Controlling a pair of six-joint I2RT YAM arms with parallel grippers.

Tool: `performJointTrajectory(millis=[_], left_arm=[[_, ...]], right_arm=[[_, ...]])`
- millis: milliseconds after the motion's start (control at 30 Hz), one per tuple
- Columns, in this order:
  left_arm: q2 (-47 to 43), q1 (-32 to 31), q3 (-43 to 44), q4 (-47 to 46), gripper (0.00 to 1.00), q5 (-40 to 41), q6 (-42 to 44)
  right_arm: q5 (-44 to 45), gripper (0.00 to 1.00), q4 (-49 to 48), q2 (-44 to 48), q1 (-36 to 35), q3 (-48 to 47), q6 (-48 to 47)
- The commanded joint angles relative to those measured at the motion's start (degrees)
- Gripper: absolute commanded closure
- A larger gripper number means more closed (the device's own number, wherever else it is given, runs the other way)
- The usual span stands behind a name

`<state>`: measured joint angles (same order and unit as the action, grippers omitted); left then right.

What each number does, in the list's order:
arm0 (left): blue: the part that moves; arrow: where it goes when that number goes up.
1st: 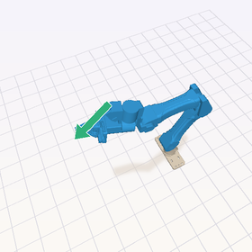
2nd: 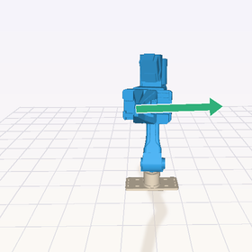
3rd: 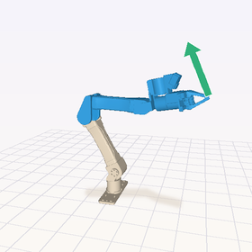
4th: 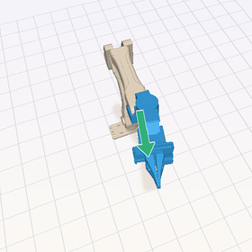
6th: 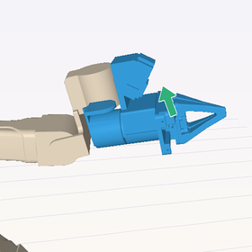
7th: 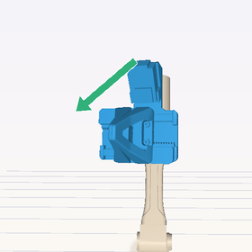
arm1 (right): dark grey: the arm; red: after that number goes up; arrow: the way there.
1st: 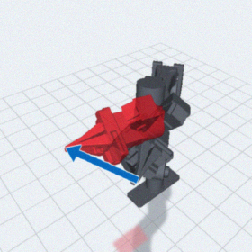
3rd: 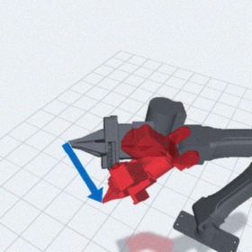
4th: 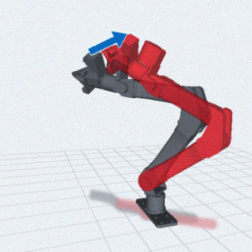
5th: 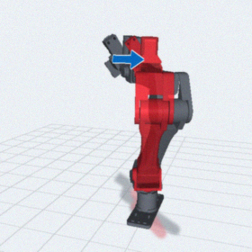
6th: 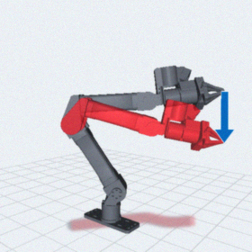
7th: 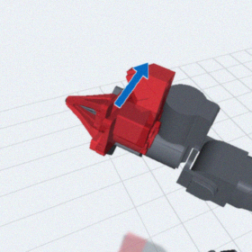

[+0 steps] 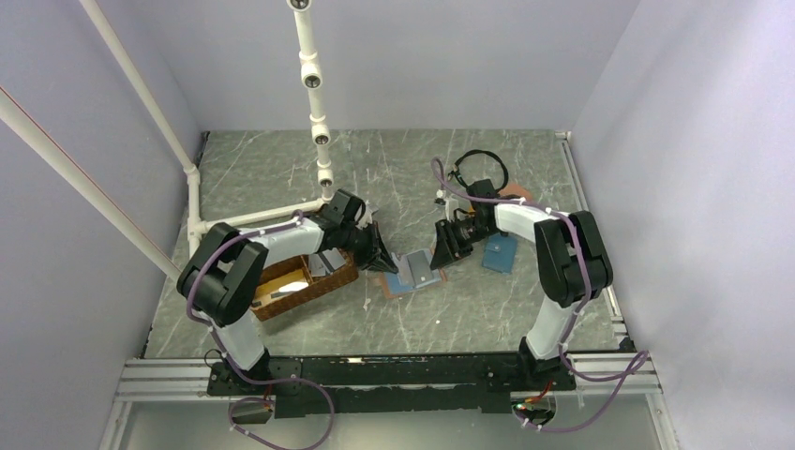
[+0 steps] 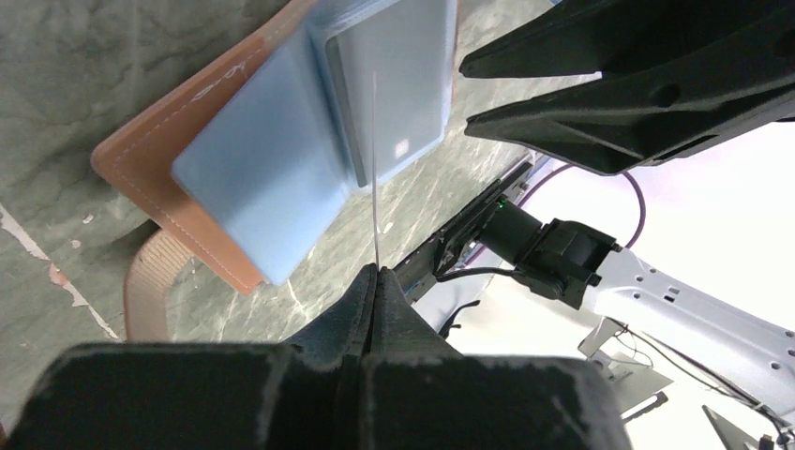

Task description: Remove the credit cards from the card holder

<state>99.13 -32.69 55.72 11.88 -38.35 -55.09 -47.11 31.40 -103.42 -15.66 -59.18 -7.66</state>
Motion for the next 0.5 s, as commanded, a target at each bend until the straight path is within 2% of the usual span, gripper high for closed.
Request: performJointTrajectory(millis=[0, 200, 467], left_arm=[[-2.7, 0.1, 2.6, -0.8, 1.00, -2.1, 3.5], [-3.0, 0.1, 3.9, -2.0, 1.00, -3.4, 4.6], [-4.2, -0.1, 4.9, -5.5, 1.00, -5.9, 5.4]], right_arm=[[-5.1, 0.61, 0.9, 4.5, 0.3, 0.2, -7.1], [-10.8, 0.52, 2.9, 5.7, 0.1, -0.4, -9.4], [-18.5, 0.29, 2.8, 2.4, 0.1, -2.2, -6.0]])
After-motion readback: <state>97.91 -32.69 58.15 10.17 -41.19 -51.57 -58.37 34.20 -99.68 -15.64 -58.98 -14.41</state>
